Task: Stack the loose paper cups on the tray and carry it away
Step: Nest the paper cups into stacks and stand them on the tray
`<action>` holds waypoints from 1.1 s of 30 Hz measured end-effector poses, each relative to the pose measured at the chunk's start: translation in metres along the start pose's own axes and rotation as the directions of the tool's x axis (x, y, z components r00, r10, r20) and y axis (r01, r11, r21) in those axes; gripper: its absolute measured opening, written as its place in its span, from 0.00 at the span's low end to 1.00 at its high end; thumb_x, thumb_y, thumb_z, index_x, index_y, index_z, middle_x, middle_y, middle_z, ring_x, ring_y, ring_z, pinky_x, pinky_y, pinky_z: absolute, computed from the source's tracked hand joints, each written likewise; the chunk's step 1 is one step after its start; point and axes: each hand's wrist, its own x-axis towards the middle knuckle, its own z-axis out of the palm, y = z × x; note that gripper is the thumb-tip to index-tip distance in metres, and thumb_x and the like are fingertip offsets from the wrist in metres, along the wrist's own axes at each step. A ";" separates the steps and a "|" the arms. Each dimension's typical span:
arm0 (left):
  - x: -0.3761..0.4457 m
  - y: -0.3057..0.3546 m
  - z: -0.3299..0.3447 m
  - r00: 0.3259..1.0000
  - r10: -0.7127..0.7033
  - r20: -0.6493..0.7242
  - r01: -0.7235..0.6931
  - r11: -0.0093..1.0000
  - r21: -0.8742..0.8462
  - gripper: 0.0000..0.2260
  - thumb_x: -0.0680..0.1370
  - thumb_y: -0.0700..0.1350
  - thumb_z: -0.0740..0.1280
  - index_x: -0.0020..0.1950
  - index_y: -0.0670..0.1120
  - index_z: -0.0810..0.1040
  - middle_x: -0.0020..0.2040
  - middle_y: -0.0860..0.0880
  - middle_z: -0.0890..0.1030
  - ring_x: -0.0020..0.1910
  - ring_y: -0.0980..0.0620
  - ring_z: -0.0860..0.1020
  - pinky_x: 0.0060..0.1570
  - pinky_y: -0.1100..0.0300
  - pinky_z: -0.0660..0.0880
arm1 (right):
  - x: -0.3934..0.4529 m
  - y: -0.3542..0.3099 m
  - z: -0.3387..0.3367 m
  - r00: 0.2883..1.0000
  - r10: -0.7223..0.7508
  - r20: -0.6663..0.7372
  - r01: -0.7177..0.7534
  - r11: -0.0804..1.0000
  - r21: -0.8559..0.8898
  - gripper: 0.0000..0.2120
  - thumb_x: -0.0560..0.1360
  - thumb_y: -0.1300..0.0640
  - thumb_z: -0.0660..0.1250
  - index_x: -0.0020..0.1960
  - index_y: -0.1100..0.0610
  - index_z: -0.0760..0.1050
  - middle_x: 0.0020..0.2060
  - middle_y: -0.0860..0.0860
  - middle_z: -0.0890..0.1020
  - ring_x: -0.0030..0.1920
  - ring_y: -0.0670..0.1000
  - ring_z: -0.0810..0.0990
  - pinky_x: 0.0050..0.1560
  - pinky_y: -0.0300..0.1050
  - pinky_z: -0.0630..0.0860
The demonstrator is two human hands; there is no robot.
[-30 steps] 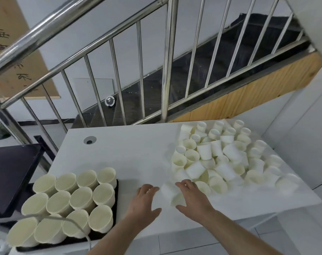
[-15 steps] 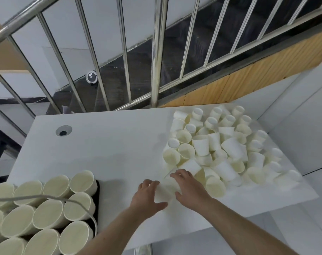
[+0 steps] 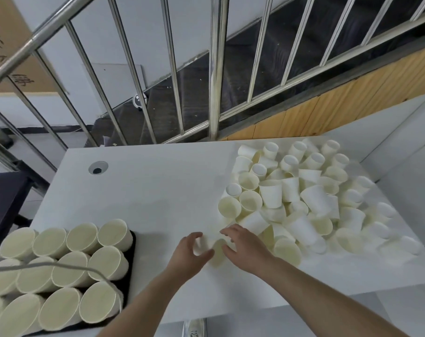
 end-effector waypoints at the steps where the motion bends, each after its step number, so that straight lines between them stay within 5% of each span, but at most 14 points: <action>1: -0.001 0.002 -0.002 0.999 -0.038 0.008 0.039 0.994 -0.100 0.26 0.70 0.54 0.72 0.66 0.51 0.71 0.57 0.51 0.76 0.54 0.55 0.76 0.54 0.59 0.74 | 0.002 -0.001 -0.001 1.000 0.027 -0.015 -0.026 0.998 0.051 0.19 0.79 0.50 0.61 0.68 0.52 0.72 0.63 0.46 0.75 0.56 0.48 0.77 0.58 0.43 0.74; 6: -0.009 0.014 -0.011 0.986 -0.093 0.141 0.142 0.912 -0.386 0.28 0.66 0.57 0.65 0.65 0.50 0.72 0.54 0.52 0.79 0.53 0.56 0.77 0.50 0.58 0.76 | 0.008 -0.006 -0.006 0.994 0.108 -0.030 -0.096 0.958 0.269 0.09 0.79 0.53 0.63 0.53 0.53 0.81 0.44 0.41 0.82 0.36 0.39 0.77 0.37 0.28 0.70; 9: -0.010 0.014 -0.009 0.985 -0.053 0.161 0.113 0.914 -0.390 0.29 0.66 0.57 0.66 0.66 0.52 0.71 0.59 0.53 0.78 0.55 0.57 0.76 0.50 0.60 0.75 | 0.010 -0.008 -0.007 0.989 0.146 -0.035 -0.127 0.939 0.319 0.08 0.78 0.55 0.64 0.45 0.53 0.82 0.35 0.40 0.81 0.34 0.39 0.78 0.35 0.31 0.72; 13: -0.013 0.010 -0.008 0.986 0.130 0.101 -0.117 0.985 -0.127 0.38 0.64 0.60 0.71 0.73 0.57 0.62 0.67 0.61 0.67 0.65 0.62 0.67 0.60 0.62 0.70 | 0.014 -0.005 -0.006 0.974 0.221 -0.046 -0.194 0.922 0.334 0.09 0.76 0.58 0.64 0.42 0.57 0.81 0.36 0.49 0.84 0.31 0.43 0.80 0.31 0.34 0.75; 17: -0.010 0.015 -0.003 0.916 0.401 0.026 -0.396 0.889 0.230 0.41 0.67 0.54 0.74 0.75 0.54 0.57 0.68 0.58 0.65 0.66 0.58 0.66 0.61 0.62 0.69 | 0.014 -0.005 -0.011 0.973 0.231 -0.008 -0.206 0.880 0.427 0.09 0.76 0.60 0.63 0.45 0.58 0.82 0.37 0.52 0.84 0.31 0.45 0.81 0.38 0.44 0.80; 21: -0.003 0.019 0.004 0.932 0.360 -0.032 -0.337 0.898 0.281 0.36 0.69 0.52 0.72 0.73 0.53 0.60 0.66 0.56 0.68 0.64 0.55 0.69 0.55 0.59 0.73 | 0.009 -0.005 -0.019 0.972 0.233 -0.012 -0.201 0.862 0.466 0.08 0.77 0.54 0.65 0.50 0.54 0.82 0.42 0.46 0.84 0.37 0.44 0.82 0.44 0.43 0.80; 26: 0.005 0.015 0.008 0.958 0.284 0.048 -0.283 0.900 0.331 0.35 0.69 0.53 0.71 0.73 0.55 0.60 0.66 0.57 0.68 0.65 0.54 0.68 0.56 0.58 0.73 | 0.005 0.027 -0.047 0.870 0.372 -0.324 -0.309 0.923 0.231 0.18 0.75 0.46 0.67 0.62 0.52 0.74 0.56 0.47 0.76 0.54 0.49 0.77 0.51 0.43 0.74; 33: 0.010 0.013 0.015 0.957 0.260 0.131 -0.290 0.893 0.344 0.36 0.69 0.54 0.70 0.73 0.55 0.58 0.66 0.57 0.67 0.65 0.55 0.68 0.57 0.59 0.72 | 0.014 0.057 -0.065 0.822 0.547 -0.157 -0.533 0.837 0.123 0.34 0.72 0.36 0.66 0.72 0.52 0.63 0.67 0.50 0.71 0.64 0.53 0.73 0.57 0.49 0.73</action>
